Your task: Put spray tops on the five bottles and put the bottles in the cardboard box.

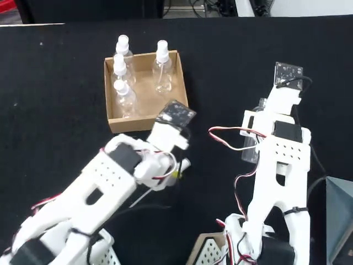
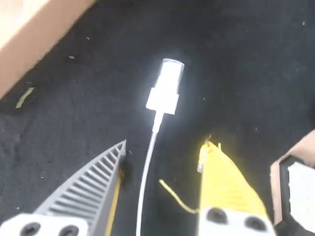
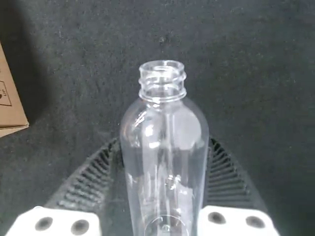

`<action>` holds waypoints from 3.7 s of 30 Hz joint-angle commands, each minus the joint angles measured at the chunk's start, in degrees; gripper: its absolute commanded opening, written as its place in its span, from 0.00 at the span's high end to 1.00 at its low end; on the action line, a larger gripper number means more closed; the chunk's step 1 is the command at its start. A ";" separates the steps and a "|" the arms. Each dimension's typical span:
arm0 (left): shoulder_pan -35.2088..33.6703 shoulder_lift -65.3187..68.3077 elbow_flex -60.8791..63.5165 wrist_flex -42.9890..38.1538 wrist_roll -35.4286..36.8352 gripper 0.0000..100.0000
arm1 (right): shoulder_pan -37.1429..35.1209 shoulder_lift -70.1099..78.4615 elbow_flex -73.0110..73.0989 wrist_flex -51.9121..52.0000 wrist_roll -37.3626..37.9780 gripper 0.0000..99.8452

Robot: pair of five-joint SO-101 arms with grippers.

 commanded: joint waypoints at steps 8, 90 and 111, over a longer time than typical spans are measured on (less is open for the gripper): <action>3.21 23.38 -21.23 7.21 -0.70 0.80 | 1.41 -2.77 -0.48 -1.41 -0.26 0.85; -3.56 23.56 -26.24 16.79 -0.79 0.97 | 1.05 -2.86 0.40 -2.29 -0.26 0.85; -5.76 2.11 -13.58 8.79 -0.79 0.97 | -3.43 -25.01 10.24 -0.62 0.35 0.85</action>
